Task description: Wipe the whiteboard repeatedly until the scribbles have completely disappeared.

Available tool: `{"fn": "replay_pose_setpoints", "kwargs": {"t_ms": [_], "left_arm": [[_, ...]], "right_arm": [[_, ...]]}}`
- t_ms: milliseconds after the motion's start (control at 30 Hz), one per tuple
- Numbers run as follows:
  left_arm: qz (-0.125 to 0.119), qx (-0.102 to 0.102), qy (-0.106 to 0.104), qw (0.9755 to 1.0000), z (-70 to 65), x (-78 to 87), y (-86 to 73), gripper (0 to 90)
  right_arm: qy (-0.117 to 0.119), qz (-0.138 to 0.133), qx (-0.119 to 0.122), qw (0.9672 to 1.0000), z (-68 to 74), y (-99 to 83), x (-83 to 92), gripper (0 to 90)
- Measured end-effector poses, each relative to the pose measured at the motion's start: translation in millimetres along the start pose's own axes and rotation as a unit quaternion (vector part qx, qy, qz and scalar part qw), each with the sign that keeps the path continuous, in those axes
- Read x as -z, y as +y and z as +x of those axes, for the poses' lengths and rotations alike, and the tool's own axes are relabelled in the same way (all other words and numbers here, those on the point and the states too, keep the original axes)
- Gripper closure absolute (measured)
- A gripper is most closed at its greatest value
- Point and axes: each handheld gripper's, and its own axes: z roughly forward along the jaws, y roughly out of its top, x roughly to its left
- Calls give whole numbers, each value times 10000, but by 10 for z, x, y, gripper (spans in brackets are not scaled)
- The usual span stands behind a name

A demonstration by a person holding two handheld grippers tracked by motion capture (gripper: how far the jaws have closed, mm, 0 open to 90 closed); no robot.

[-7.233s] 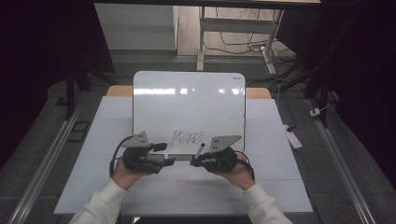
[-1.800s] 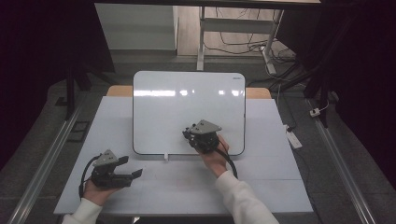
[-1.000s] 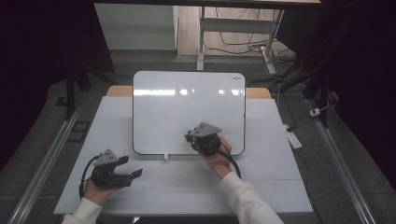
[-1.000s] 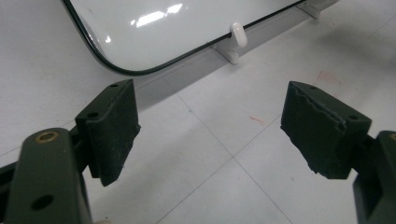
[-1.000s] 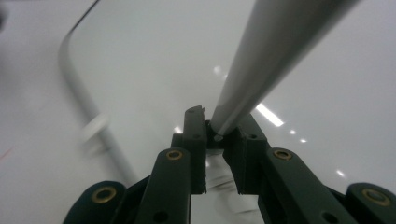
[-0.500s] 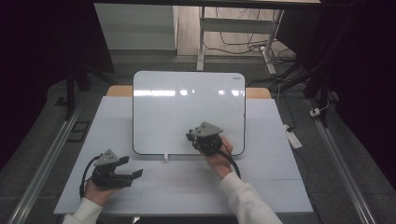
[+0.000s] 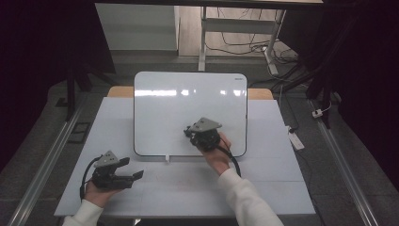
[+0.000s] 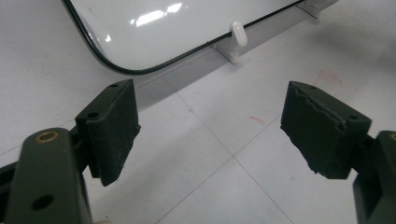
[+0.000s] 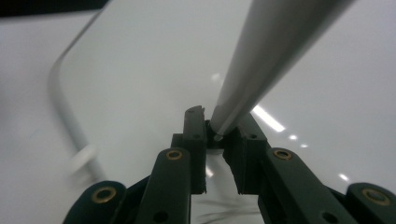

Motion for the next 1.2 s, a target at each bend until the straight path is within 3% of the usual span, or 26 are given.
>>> {"fn": "replay_pose_setpoints", "kwargs": {"t_ms": [33, 67, 167, 200, 233, 267, 367, 400, 500, 533, 567, 667, 700, 767, 833, 900, 967, 1067, 1133, 1200], "left_arm": [[7, -9, -6, 10000, 0, -4, 0, 201], [12, -20, -10, 10000, -4, -4, -1, 200], [-15, -36, 4, 10000, -19, 13, -4, 201], [-25, -37, 4, 10000, -18, 16, -3, 201], [-24, -25, 4, 10000, -14, 14, -1, 201], [-15, -19, 3, 10000, -9, 8, 0, 201], [7, -27, -5, 10000, -10, -2, -1, 200], [12, -34, 1, 10000, -14, -2, -1, 201], [-8, -39, 12, 10000, -28, 6, 1, 200], [-14, -34, 9, 10000, -29, 6, 3, 201], [-8, -33, 6, 10000, -26, 3, 5, 201], [20, -20, 4, 10000, -20, -13, 5, 200], [21, -25, 5, 10000, -21, -12, 3, 200], [8, -36, 8, 10000, -28, -3, 0, 200], [-11, -29, 10, 10000, -29, 5, 1, 200], [-2, -21, 0, 10000, -20, -1, 3, 200], [15, -19, -9, 10000, -16, -9, 3, 200], [6, -22, -8, 10000, -17, -4, 2, 200], [2, -21, -7, 10000, -19, -1, 1, 201], [2, -27, 3, 10000, -26, -1, 2, 201]], "right_arm": [[23, 56, 252, 9997, 53, -7, -15, 773], [-33, 94, 304, 9995, 54, 3, -10, 773], [-210, -110, -346, 9991, -95, -35, 69, 773], [-210, -110, -346, 9991, -95, -35, 69, 773], [-173, -33, -225, 9996, -47, -55, 72, 773], [81, 159, 54, 9998, 101, -128, 54, 772], [161, 224, 269, 9993, 185, -200, 64, 773], [138, 193, 206, 9995, 158, -212, 83, 773], [-255, -49, -283, 9993, -16, -212, 174, 772], [-239, -60, -376, 9990, -30, -218, 182, 772], [-221, -19, -328, 9992, 2, -225, 178, 773], [89, 191, 176, 9996, 191, -267, 112, 773], [46, 202, 257, 9995, 202, -263, 114, 773], [-82, 76, -23, 9999, 94, -249, 149, 773], [-420, -57, -236, 9988, -57, -219, 217, 773], [-544, -144, -444, 9974, -182, -203, 267, 773], [-558, -125, -427, 9974, -161, -206, 265, 773], [-145, 48, -232, 9996, -12, -250, 204, 773], [-86, 62, -92, 9999, 16, -261, 191, 773], [-232, -69, -340, 9991, -102, -236, 225, 773]]}}
